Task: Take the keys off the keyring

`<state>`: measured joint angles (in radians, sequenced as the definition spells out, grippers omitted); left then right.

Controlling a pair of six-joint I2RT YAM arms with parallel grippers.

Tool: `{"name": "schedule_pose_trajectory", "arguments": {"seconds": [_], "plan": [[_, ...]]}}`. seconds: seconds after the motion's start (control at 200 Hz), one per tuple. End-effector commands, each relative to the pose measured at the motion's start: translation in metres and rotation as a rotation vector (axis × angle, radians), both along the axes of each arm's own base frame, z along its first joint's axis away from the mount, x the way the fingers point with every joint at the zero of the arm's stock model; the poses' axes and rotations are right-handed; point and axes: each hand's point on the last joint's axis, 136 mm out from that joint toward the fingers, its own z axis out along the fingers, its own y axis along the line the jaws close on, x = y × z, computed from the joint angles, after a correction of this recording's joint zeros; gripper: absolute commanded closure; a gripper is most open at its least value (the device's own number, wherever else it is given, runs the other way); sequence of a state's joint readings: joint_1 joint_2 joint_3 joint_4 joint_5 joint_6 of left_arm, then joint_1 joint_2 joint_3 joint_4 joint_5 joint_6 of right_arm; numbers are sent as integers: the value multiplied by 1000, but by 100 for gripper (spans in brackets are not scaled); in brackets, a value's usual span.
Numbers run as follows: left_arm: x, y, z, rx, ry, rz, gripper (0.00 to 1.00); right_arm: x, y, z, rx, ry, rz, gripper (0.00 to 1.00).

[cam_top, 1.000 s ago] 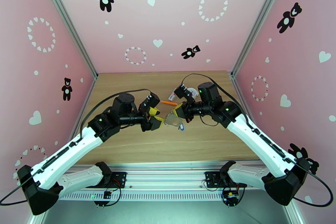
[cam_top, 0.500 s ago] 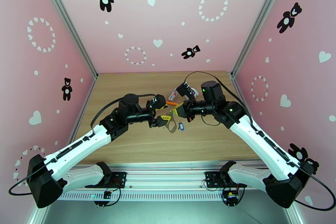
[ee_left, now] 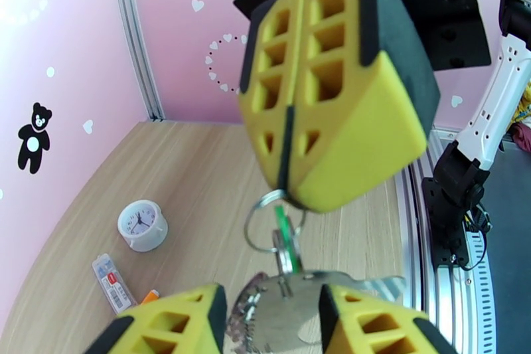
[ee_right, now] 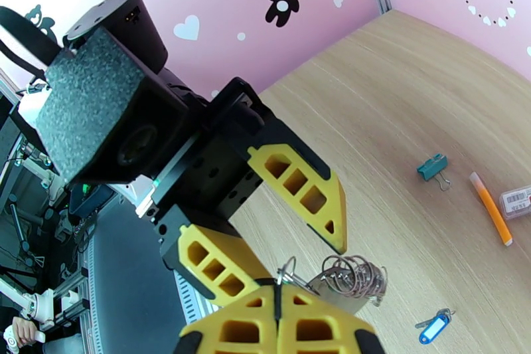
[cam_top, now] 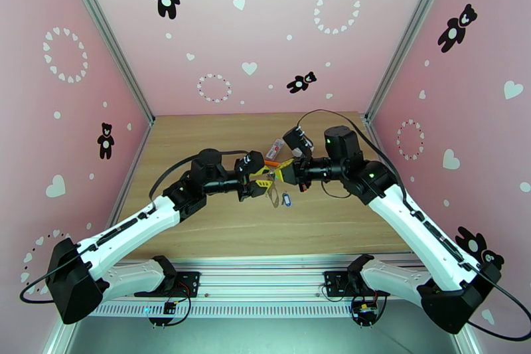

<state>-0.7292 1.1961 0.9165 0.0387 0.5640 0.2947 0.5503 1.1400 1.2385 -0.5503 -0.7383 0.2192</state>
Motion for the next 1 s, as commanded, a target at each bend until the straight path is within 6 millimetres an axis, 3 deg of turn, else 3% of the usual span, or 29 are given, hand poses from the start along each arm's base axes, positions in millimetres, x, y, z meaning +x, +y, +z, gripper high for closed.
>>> {"name": "schedule_pose_trajectory", "arguments": {"seconds": [0.0,0.14,0.505,0.771,0.996], "plan": [[4,-3,1,-19,-20,13,63,-5,1,20,55,-46,22,100],[5,-3,4,-40,-27,19,74,-6,1,20,58,-44,24,100],[7,2,11,-55,-29,58,89,0,-1,15,25,-45,-7,100],[12,3,14,-5,1,79,92,-1,4,16,-5,-76,27,100],[15,3,17,47,19,84,93,-23,19,16,-84,-168,143,100]]}}
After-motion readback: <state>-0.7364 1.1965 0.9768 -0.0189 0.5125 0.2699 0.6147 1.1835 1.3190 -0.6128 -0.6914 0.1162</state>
